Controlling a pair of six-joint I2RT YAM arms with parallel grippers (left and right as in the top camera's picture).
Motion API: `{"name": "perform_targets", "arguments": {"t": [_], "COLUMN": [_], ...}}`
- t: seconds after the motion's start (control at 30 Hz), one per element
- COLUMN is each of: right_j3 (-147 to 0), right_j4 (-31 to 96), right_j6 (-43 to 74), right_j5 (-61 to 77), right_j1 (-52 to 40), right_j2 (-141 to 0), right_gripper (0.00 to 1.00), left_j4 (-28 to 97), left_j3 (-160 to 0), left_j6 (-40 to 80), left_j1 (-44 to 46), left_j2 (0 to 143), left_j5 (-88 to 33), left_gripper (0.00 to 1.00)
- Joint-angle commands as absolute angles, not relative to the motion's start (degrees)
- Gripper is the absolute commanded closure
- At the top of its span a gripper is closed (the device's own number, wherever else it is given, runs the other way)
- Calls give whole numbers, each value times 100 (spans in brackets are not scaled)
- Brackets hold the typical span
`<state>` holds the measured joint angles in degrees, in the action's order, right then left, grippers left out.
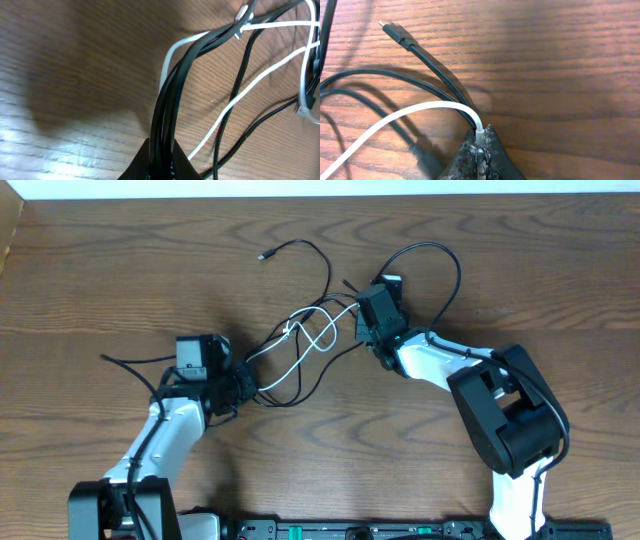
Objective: Untangle cables
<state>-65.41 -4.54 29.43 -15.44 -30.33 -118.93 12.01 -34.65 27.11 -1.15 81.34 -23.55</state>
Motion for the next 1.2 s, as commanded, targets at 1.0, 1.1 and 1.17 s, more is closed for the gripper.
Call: {"name": "perform_targets", "arguments": {"t": [1.0, 1.1, 1.17], "right_j3": [-6346, -6346, -6346], "right_j4": [-349, -349, -349], "right_j6": [2799, 2801, 2801], "right_j5": [-1444, -1444, -1441], "right_j1": [-2978, -2978, -2978], "right_j2": [-12265, -12265, -12265], "right_gripper": [18, 16, 15], "left_j4": [864, 1028, 1212], "left_j3": [-3610, -3607, -3607], "left_j6": [3081, 3074, 3074], "left_j1": [388, 388, 390], "left_j2": [7129, 6676, 6495], "left_j5": [-1437, -1428, -1431], "left_gripper": [4, 6, 16]}}
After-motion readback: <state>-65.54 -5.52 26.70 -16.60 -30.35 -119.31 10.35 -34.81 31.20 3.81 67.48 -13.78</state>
